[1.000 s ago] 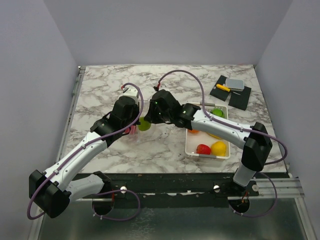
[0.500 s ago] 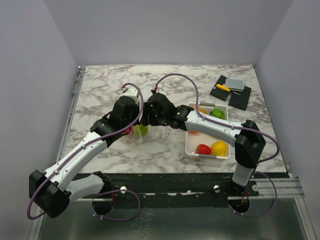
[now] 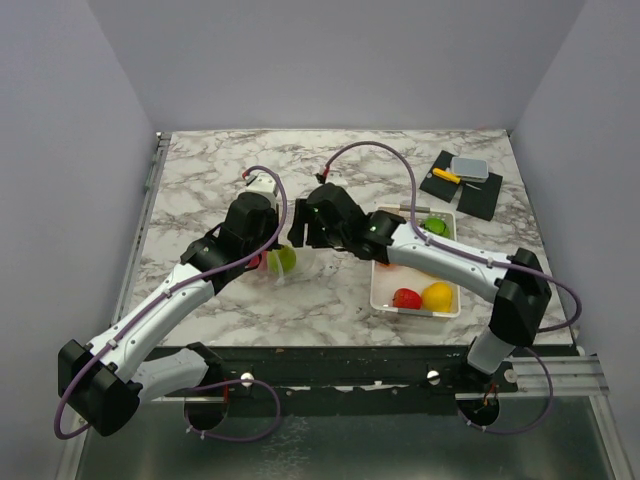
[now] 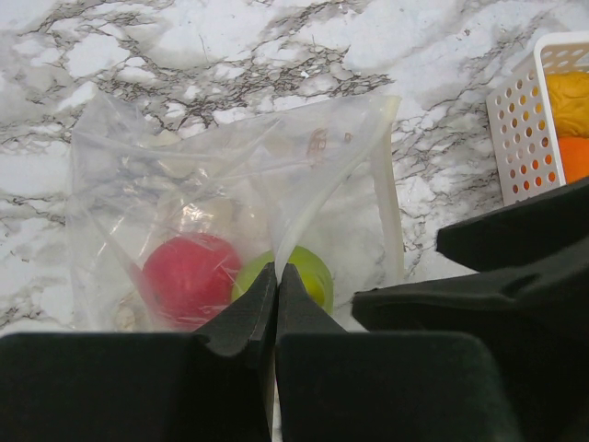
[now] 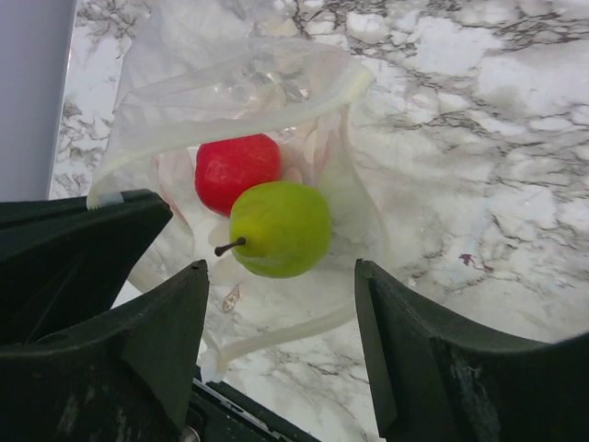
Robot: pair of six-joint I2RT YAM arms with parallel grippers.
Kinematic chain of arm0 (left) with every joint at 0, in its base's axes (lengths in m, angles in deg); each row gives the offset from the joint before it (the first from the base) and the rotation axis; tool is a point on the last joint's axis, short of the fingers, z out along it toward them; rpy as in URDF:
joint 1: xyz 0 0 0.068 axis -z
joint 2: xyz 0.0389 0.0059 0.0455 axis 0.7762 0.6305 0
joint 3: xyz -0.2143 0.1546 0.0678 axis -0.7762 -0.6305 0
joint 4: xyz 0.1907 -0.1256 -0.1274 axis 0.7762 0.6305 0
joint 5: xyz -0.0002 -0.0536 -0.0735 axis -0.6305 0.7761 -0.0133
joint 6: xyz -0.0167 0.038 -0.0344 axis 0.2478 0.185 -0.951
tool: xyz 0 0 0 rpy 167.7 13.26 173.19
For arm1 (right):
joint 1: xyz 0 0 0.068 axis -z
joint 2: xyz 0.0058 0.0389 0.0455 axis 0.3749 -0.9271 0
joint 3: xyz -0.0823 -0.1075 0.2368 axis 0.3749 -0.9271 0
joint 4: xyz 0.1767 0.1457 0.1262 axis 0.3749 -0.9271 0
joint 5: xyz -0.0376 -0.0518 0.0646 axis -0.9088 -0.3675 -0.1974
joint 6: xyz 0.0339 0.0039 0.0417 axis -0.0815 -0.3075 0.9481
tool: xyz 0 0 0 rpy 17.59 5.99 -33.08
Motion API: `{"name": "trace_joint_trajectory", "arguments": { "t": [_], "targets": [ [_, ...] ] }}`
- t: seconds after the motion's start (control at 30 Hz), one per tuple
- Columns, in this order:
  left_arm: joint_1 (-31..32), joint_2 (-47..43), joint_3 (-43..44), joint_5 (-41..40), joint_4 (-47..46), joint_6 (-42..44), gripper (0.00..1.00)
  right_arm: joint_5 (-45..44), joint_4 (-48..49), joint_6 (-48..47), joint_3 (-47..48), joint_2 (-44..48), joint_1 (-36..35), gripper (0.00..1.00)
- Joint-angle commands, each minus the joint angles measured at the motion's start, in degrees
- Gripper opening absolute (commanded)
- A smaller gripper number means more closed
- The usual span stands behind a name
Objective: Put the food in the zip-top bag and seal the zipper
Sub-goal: Place the fake fruit in the zipper food storage bag, then pick up the fake fruit from the bin.
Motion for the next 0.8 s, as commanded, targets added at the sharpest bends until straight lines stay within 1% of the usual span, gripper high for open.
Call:
{"name": "trace_joint_trajectory", "arguments": {
  "t": [0.0,0.47,0.63,0.77],
  "targets": [
    [-0.02,-0.32,-0.76,-1.23,-0.78,0.43,0.0,-6.79,-4.06,-1.15,-2.73,6.21,-0.41,0.7],
    [-0.02,-0.23,-0.68,-0.45,-0.74,0.18,0.0,-18.92,-11.5,-0.58,-12.28,22.64,0.01,0.81],
    [-0.03,-0.3,-0.67,-0.28,-0.73,0.16,0.0,-21.47,-15.39,-0.65,-14.65,26.53,2.71,0.82],
    [0.03,-0.32,-0.67,-0.09,-0.71,0.18,0.0,-21.57,-16.97,-0.75,-17.17,29.45,5.66,0.84]
  ]
}}
